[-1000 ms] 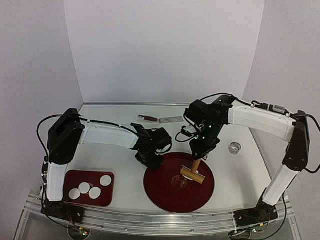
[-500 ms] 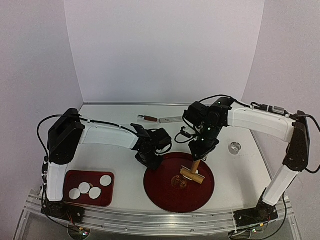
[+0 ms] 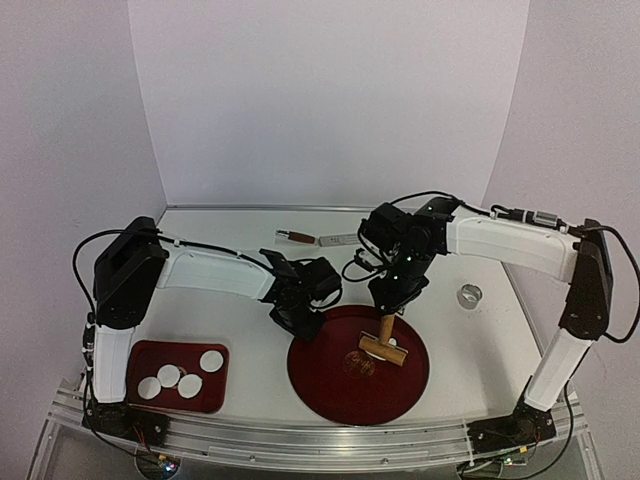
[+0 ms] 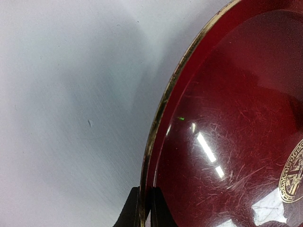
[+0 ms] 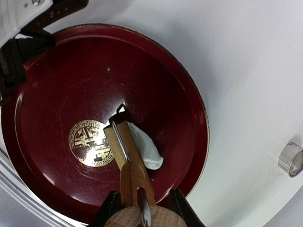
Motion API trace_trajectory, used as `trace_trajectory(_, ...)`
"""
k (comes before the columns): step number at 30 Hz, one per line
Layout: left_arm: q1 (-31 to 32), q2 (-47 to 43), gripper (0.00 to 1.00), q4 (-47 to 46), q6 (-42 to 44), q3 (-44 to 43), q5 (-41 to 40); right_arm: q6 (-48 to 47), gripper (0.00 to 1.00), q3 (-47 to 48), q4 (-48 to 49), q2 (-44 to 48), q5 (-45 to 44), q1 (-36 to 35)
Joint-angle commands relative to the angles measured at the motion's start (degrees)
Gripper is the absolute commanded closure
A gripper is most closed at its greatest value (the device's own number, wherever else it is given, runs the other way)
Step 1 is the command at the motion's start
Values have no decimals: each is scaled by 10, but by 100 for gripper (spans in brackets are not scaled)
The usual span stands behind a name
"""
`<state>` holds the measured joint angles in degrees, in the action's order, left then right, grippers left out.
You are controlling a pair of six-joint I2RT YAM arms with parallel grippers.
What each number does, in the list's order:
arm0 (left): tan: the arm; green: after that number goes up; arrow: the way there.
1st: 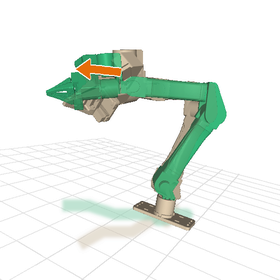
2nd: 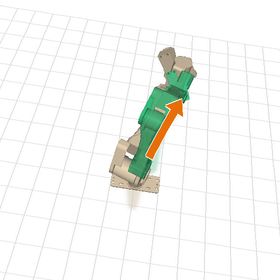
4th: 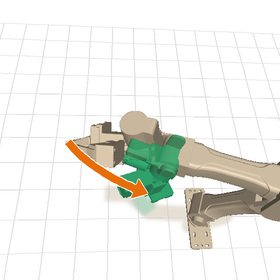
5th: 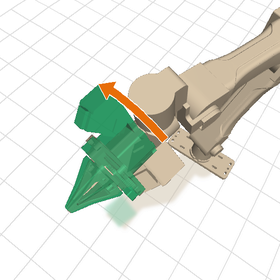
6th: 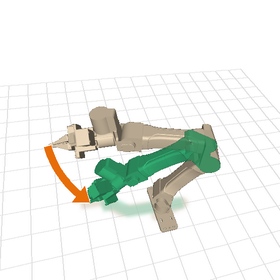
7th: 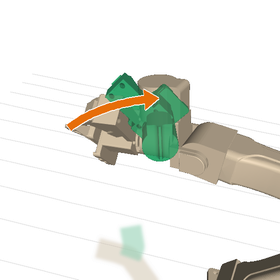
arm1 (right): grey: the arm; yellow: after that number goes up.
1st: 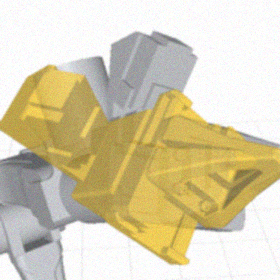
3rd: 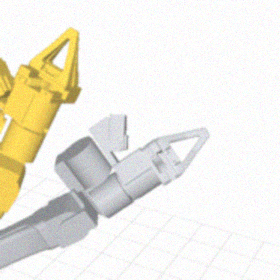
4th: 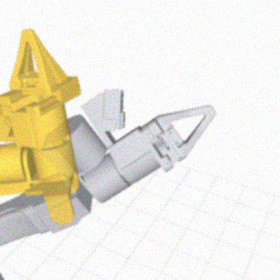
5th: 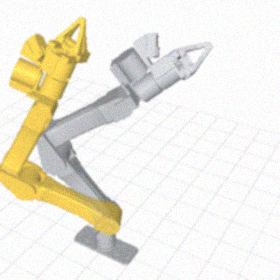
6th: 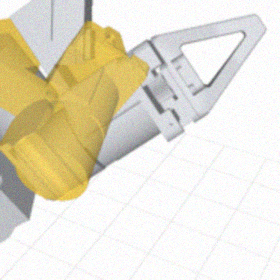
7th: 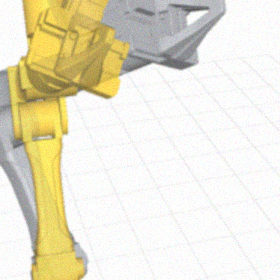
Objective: Roll out the dumpling wrappers from the dough
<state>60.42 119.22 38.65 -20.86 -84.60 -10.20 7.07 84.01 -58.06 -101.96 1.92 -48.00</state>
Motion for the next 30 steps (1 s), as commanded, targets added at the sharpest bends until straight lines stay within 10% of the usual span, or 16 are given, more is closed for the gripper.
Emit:
trace_trajectory(1,6,-5,100,57,33,23,-41,-7,100,-76,-19,-102,-127,15)
trace_trajectory(30,6,-8,100,46,27,28,-48,35,100,-152,37,-69,-39,15)
